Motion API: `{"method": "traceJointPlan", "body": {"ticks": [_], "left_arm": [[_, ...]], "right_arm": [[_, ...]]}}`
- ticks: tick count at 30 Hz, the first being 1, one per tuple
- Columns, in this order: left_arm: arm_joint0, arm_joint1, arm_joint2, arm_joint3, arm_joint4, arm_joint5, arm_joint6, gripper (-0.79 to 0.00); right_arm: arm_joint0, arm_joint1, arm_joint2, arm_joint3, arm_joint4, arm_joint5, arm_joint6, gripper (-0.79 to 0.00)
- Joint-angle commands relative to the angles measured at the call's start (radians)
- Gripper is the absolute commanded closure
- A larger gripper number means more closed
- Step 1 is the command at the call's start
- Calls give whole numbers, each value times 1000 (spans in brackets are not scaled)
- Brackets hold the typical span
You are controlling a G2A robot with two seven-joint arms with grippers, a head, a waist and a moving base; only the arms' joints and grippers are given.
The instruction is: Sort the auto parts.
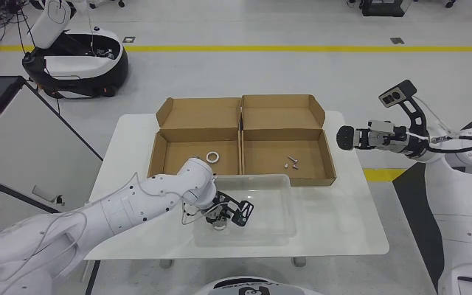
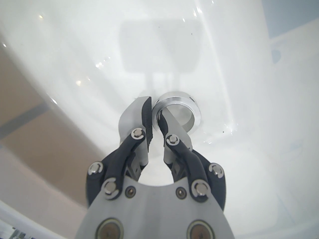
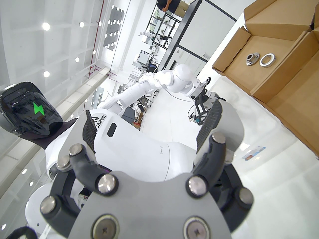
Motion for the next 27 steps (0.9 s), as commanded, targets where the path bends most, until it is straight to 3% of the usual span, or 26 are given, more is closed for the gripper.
{"method": "traceJointPlan", "body": {"ticks": [1, 6, 17, 27], "left_arm": [[-20, 0, 0, 2, -26, 2, -2, 0], [-92, 15, 0, -48, -134, 68, -68, 0], [-282, 86, 0, -272, -345, 192, -192, 0], [-327, 104, 0, -319, -401, 213, -213, 0]], "right_arm": [[0, 0, 0, 0, 0, 0, 0, -785], [0, 0, 0, 0, 0, 0, 0, -785], [0, 0, 0, 0, 0, 0, 0, -785], [0, 0, 0, 0, 0, 0, 0, -785]]}}
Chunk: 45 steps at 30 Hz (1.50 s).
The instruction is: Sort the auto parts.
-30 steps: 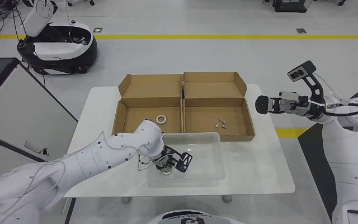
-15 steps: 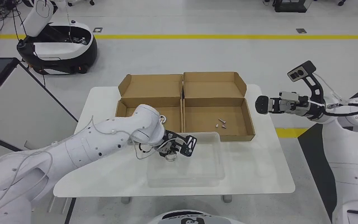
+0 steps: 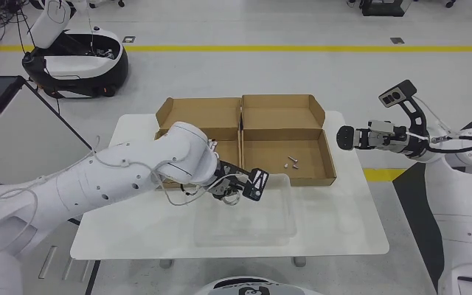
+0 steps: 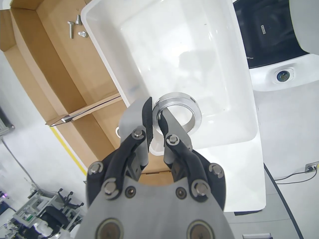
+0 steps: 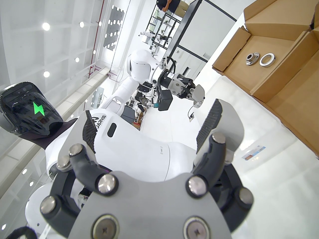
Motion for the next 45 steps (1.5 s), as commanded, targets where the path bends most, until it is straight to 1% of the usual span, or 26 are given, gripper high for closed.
{"method": "traceJointPlan", "body": {"ticks": [1, 4, 6, 7, 8, 10, 11, 14, 19, 21, 25, 27, 30, 32, 34, 37, 41, 45], "left_arm": [[0, 0, 0, 0, 1, 0, 0, 0], [0, 0, 0, 0, 1, 0, 0, 0], [19, 5, -14, 40, 22, 44, 32, 0], [26, 9, -23, 58, 45, 72, 39, 0], [36, 14, -36, 72, 49, 91, 69, 0], [56, 27, -58, 117, 73, 107, 104, 0], [66, 34, -66, 130, 86, 111, 117, 0], [96, 53, -102, 156, 89, 92, 202, 0], [141, 90, -204, 197, 68, 42, 429, 0], [164, 109, -251, 217, 86, 48, 505, 0], [218, 150, -354, 265, 91, -8, 681, 0], [250, 170, -409, 295, 80, -37, 776, 0], [310, 195, -496, 333, 39, -76, 968, 0], [356, 206, -535, 344, 45, -73, 1048, 0], [398, 212, -564, 341, 30, -97, 1135, 0], [449, 211, -598, 329, 10, -159, 1268, 0], [504, 201, -633, 294, 21, -214, 1424, 0], [551, 186, -649, 244, 56, -214, 1577, 0]], "right_arm": [[0, 0, 0, 0, 0, 0, 0, -785], [0, 0, 0, 0, 0, 0, 0, -785], [0, 0, 0, 0, 0, 0, 0, -785], [0, 0, 0, 0, 0, 0, 0, -785], [0, 0, 0, 0, 0, 0, 0, -785], [0, 0, 0, 0, 0, 0, 0, -785], [0, 0, 0, 0, 0, 0, 0, -785], [0, 0, 0, 0, 0, 0, 0, -785], [0, 0, 0, 0, 0, 0, 0, -785], [0, 0, 0, 0, 0, 0, 0, -785], [0, 0, 0, 0, 0, 0, 0, -785], [0, 0, 0, 0, 0, 0, 0, -785], [0, 0, 0, 0, 0, 0, 0, -785], [0, 0, 0, 0, 0, 0, 0, -785], [0, 0, 0, 0, 0, 0, 0, -785], [0, 0, 0, 0, 0, 0, 0, -785], [0, 0, 0, 0, 0, 0, 0, -785], [0, 0, 0, 0, 0, 0, 0, -785]]}}
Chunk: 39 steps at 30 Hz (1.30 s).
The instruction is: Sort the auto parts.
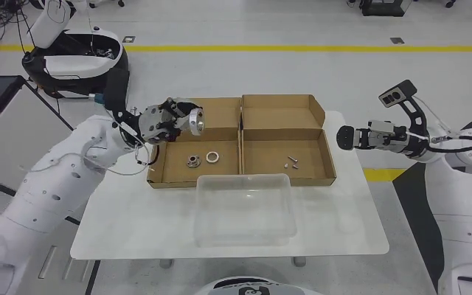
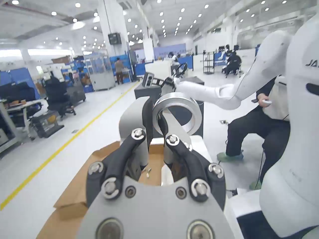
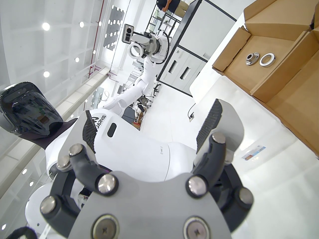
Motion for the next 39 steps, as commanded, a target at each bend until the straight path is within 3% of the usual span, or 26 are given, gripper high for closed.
{"method": "traceJointPlan", "body": {"ticks": [1, 6, 8, 21, 26, 32, 39], "left_arm": [[23, -8, -7, -23, 23, 1, 97, 0], [52, -21, -14, -43, 94, 1, 283, 0], [56, -25, -14, -57, 98, 1, 309, 0], [68, -59, -19, -127, 3, 1, 310, 0], [77, -84, -32, -178, -114, 1, 310, 0], [75, -104, -24, -170, -129, 1, 310, 0], [68, -103, -12, -140, -65, 1, 309, 0]], "right_arm": [[0, 0, 0, 0, 0, 0, 0, -785], [0, 0, 0, 0, 0, 0, 0, -785], [0, 0, 0, 0, 0, 0, 0, -785], [0, 0, 0, 0, 0, 0, 0, -785], [0, 0, 0, 0, 0, 0, 0, -785], [0, 0, 0, 0, 0, 0, 0, -785], [0, 0, 0, 0, 0, 0, 0, -785]]}}
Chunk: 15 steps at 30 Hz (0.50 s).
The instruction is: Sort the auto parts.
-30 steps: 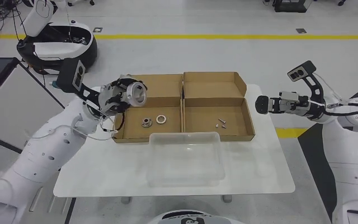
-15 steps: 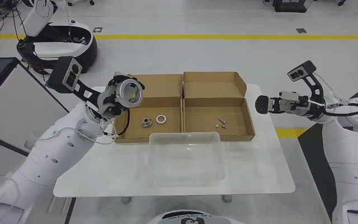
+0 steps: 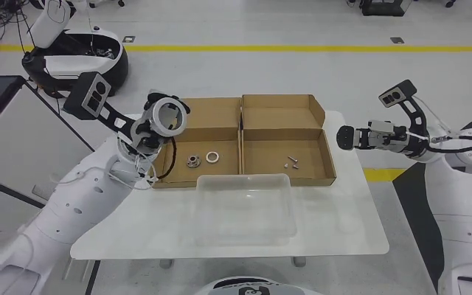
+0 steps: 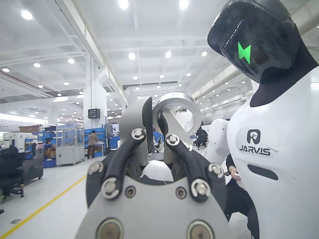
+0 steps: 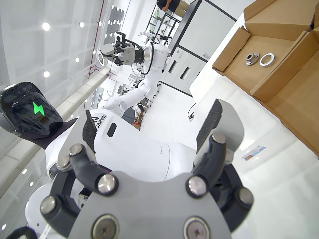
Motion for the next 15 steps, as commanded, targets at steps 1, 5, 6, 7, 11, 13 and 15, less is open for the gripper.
{"method": "traceJointPlan", "body": {"ticks": [1, 5, 6, 7, 11, 13, 15], "left_arm": [[0, 0, 0, 0, -2, 0, 0, 0], [3, -1, -1, -3, -6, 5, 0, 0], [13, -3, -5, -17, -25, 8, -1, 0], [19, -5, -12, -28, -33, 0, -5, 0], [60, -25, -56, -109, -139, 0, 0, 0], [83, -39, -77, -139, -183, 0, 0, 0], [100, -52, -90, -155, -186, 0, 0, 0]], "right_arm": [[0, 0, 0, 0, 0, 0, 0, -785], [0, 0, 0, 0, 0, 0, 0, -785], [0, 0, 0, 0, 0, 0, 0, -785], [0, 0, 0, 0, 0, 0, 0, -785], [0, 0, 0, 0, 0, 0, 0, -785], [0, 0, 0, 0, 0, 0, 0, -785], [0, 0, 0, 0, 0, 0, 0, -785]]}}
